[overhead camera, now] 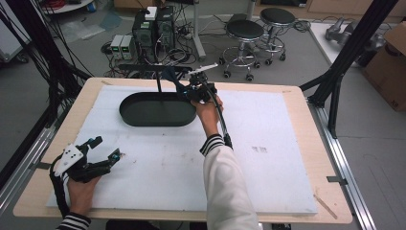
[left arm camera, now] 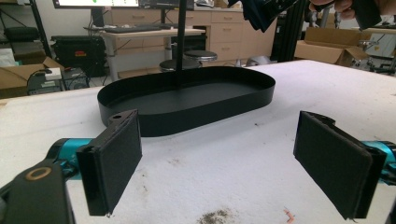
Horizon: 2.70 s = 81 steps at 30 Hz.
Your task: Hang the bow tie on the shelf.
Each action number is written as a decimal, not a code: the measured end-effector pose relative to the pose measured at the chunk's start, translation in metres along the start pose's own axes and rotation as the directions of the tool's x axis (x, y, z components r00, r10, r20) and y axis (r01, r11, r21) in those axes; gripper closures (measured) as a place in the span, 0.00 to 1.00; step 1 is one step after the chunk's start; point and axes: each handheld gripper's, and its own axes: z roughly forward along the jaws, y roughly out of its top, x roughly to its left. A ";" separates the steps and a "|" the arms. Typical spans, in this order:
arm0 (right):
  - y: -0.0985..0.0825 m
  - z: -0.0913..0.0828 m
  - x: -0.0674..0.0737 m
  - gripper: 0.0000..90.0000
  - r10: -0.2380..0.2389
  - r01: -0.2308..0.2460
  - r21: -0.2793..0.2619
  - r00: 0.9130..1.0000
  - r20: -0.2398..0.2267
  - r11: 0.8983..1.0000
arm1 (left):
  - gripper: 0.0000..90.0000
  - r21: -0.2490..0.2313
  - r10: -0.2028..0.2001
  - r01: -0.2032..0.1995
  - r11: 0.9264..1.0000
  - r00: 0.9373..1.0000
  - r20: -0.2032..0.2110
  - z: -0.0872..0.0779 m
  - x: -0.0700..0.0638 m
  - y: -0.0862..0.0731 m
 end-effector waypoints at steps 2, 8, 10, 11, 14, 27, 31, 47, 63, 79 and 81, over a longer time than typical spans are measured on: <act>-0.001 0.002 -0.001 0.92 0.006 -0.006 0.005 1.000 -0.005 1.000 | 0.17 0.000 -0.002 0.002 1.000 1.000 -0.001 0.000 0.000 0.000; -0.003 0.008 0.000 0.90 0.008 -0.008 0.029 1.000 -0.013 1.000 | 0.17 0.001 -0.003 0.003 1.000 1.000 -0.001 0.000 0.000 0.000; -0.003 0.010 0.000 0.90 0.010 -0.010 0.034 1.000 -0.012 0.999 | 0.17 0.001 -0.001 0.001 1.000 1.000 0.000 0.000 0.000 0.000; -0.004 0.011 -0.001 0.90 0.010 -0.010 0.035 1.000 -0.013 0.999 | 0.17 0.001 -0.002 0.002 1.000 1.000 -0.001 0.000 0.000 0.000; -0.005 0.012 -0.002 0.90 0.019 -0.018 0.039 1.000 -0.014 0.999 | 0.17 0.000 -0.003 0.003 1.000 1.000 -0.001 0.000 0.000 0.000; -0.002 0.002 -0.002 0.76 0.013 -0.013 -0.001 1.000 -0.017 1.000 | 0.17 0.003 -0.002 0.002 1.000 1.000 -0.001 0.000 0.000 0.000; -0.001 -0.004 -0.002 0.73 0.012 -0.012 -0.006 1.000 -0.027 1.000 | 0.17 0.003 0.000 0.000 1.000 1.000 0.000 0.000 0.000 0.000; -0.004 -0.063 0.008 0.39 -0.004 -0.021 -0.155 0.987 -0.159 0.988 | 0.17 0.000 0.000 0.000 1.000 1.000 0.000 0.000 0.000 0.000; -0.086 -0.186 0.001 0.15 -0.077 0.047 -0.391 0.995 -0.061 0.919 | 0.17 0.011 0.027 -0.027 1.000 1.000 -0.001 0.000 -0.002 0.000; -0.222 -0.219 -0.016 0.13 0.054 0.031 -0.530 0.988 0.144 0.847 | 0.17 0.009 0.030 -0.030 1.000 1.000 0.002 0.001 -0.003 0.000; -0.233 -0.210 -0.014 0.13 0.063 0.036 -0.539 0.984 0.165 0.842 | 0.17 0.009 0.030 -0.030 1.000 1.000 0.003 0.001 -0.003 0.000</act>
